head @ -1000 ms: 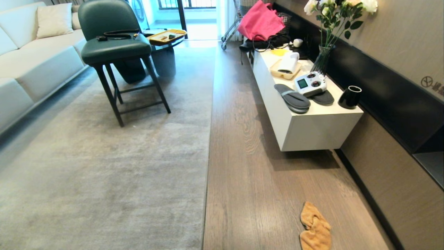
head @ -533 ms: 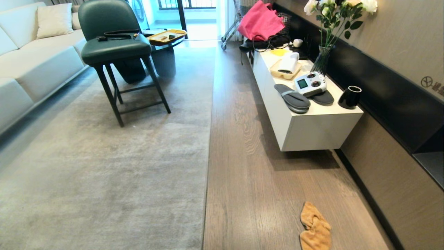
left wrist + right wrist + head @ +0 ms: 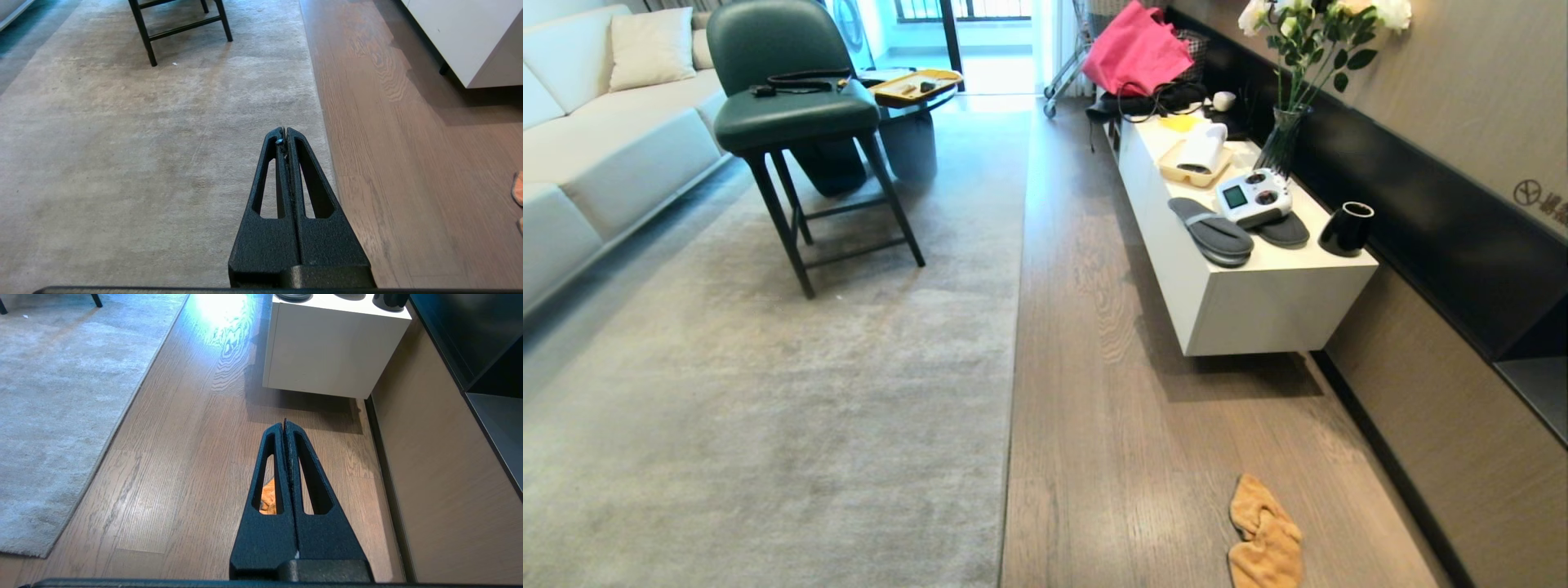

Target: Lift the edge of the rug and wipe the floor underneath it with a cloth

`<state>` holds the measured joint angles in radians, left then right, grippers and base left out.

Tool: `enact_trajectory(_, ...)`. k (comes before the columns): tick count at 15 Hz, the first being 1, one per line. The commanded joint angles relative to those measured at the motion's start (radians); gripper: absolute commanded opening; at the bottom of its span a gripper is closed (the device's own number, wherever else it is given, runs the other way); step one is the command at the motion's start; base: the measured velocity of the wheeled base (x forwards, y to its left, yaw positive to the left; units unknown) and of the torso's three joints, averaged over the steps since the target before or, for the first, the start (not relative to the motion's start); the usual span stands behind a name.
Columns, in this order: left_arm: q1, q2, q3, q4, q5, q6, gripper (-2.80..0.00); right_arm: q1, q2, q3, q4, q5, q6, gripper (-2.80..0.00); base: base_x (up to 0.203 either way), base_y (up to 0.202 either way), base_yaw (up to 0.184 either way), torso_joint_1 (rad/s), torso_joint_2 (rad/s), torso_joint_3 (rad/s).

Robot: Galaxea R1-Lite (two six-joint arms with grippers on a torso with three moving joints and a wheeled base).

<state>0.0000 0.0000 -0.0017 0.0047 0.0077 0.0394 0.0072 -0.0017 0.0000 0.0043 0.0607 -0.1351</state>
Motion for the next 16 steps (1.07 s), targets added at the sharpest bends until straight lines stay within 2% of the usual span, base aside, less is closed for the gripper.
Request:
enact_trajectory(1,0.001,0.0,0.0,0.0,0.0,0.001,-2.8,0.0,0.002,0.0,0.0,0.001,-0.001,-2.8,0.0,0.0,0.0,0.0,0.0,0.0)
enact_trajectory(16,0.0,0.0,0.0,0.0,0.002,0.001,-2.8,0.0,0.002,0.0,-0.001,0.001,-0.009,-2.8,0.0,0.0,0.0,0.0,0.0,0.0)
